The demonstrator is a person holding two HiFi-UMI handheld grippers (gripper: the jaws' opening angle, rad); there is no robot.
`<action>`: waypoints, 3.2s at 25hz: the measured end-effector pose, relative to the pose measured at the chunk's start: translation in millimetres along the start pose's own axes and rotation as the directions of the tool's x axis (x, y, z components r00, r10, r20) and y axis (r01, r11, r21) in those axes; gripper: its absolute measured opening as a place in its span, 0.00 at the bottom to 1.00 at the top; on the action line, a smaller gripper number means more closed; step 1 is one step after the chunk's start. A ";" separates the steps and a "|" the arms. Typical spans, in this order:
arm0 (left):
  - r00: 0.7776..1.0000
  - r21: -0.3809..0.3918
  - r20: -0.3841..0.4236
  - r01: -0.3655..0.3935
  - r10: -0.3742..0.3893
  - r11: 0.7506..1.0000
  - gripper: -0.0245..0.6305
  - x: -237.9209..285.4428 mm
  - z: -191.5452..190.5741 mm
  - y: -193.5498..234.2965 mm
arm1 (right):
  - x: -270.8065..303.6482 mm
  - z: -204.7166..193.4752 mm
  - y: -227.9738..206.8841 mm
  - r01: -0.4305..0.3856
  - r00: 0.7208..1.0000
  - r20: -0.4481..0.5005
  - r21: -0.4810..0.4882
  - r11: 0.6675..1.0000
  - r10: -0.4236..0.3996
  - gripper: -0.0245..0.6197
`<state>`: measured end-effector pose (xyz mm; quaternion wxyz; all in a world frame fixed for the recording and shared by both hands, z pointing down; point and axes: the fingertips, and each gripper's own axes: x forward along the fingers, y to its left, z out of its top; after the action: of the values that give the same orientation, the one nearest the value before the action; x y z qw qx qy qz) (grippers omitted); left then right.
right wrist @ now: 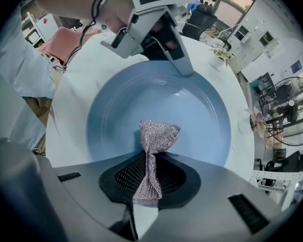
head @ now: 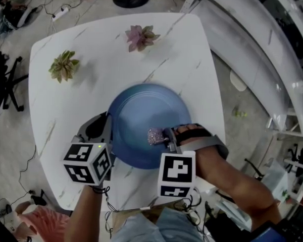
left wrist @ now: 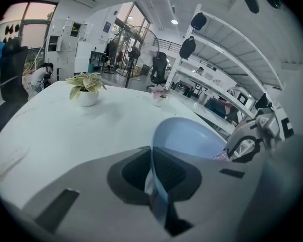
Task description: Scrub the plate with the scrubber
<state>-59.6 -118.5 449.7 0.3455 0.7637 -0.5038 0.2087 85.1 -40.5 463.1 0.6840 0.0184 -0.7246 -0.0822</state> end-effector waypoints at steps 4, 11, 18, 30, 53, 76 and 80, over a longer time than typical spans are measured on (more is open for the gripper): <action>1.000 -0.009 0.007 0.001 -0.001 1.000 0.06 0.2 0.6 -0.8 | 2.1 -5.6 -19.2 0.028 0.999 -0.020 0.066 0.997 -0.026 0.15; 1.000 -0.014 0.009 0.013 -0.012 1.000 0.06 0.3 1.1 -2.0 | 7.1 -5.9 -53.2 0.064 0.997 -0.043 0.105 0.992 -0.060 0.15; 1.000 -0.023 0.003 0.021 -0.021 1.000 0.06 0.6 1.8 -4.2 | 11.7 9.7 -84.2 0.100 0.995 -0.028 0.042 0.994 -0.099 0.15; 1.000 -0.040 -0.012 0.023 -0.023 0.999 0.06 1.2 0.5 -3.8 | 14.1 67.5 -75.8 0.144 0.989 0.062 -0.112 0.983 -0.138 0.16; 1.000 -0.026 0.008 0.000 0.001 1.000 0.06 1.0 0.4 0.8 | -3.1 70.9 32.0 0.022 0.988 0.155 -0.224 0.974 0.013 0.15; 1.000 -0.018 0.001 0.002 -0.002 1.000 0.06 1.7 0.8 -1.4 | 6.9 -2.9 -49.8 0.069 0.998 0.001 0.051 0.996 -0.069 0.15; 1.000 -0.021 -0.002 0.006 -0.006 1.000 0.06 2.2 0.7 -1.8 | 10.3 1.8 -68.9 0.097 0.995 -0.007 0.051 0.994 -0.097 0.16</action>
<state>-57.1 -120.0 450.1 0.3549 0.7613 -0.5032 0.2032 76.8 -109.6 463.4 0.6800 0.0713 -0.7233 -0.0964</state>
